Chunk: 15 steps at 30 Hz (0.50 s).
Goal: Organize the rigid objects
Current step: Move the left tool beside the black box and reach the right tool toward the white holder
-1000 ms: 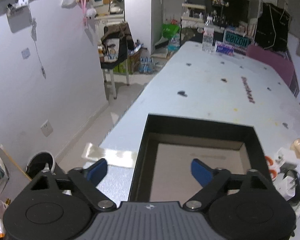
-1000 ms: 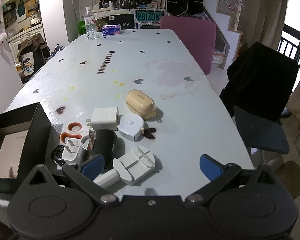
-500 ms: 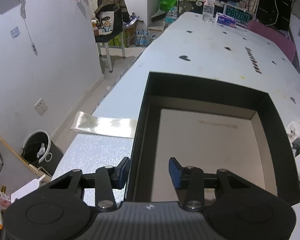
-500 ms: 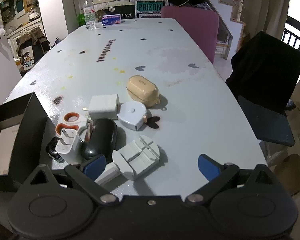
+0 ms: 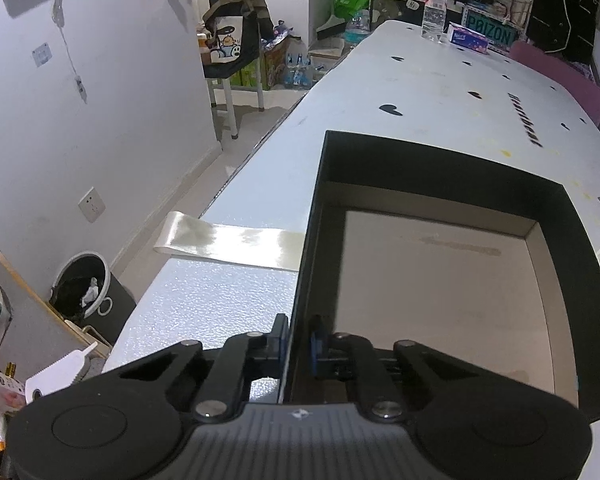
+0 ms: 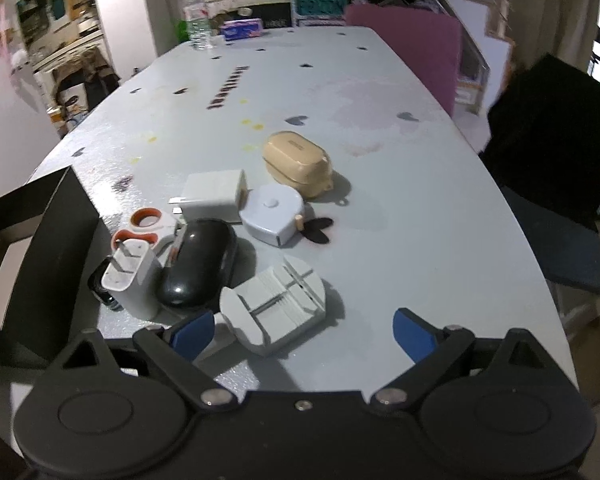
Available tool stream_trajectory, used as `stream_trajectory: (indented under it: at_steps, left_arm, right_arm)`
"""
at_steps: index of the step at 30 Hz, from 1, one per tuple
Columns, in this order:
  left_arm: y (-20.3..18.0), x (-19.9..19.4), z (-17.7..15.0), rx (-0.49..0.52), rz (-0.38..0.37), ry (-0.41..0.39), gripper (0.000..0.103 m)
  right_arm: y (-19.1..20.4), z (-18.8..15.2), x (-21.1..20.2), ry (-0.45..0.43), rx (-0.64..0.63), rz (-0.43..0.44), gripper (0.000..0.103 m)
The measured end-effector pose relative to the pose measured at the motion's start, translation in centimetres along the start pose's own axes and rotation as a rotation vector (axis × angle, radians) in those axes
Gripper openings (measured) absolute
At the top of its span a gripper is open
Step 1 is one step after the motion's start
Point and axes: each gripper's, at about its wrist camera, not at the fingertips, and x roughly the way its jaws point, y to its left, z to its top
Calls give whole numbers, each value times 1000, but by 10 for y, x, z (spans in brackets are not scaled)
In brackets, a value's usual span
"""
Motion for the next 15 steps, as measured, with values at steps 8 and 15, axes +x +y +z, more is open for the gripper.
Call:
stream_trajectory:
  at_steps: [8,15]
  left_arm:
    - [4,0,0,-17,-14,-8,7]
    - [3,-2,-1,-22,-17,-33,6]
  right_arm:
    - [2,8,11,0,-44,69,97]
    - [4,8,27,64,-55,95,76]
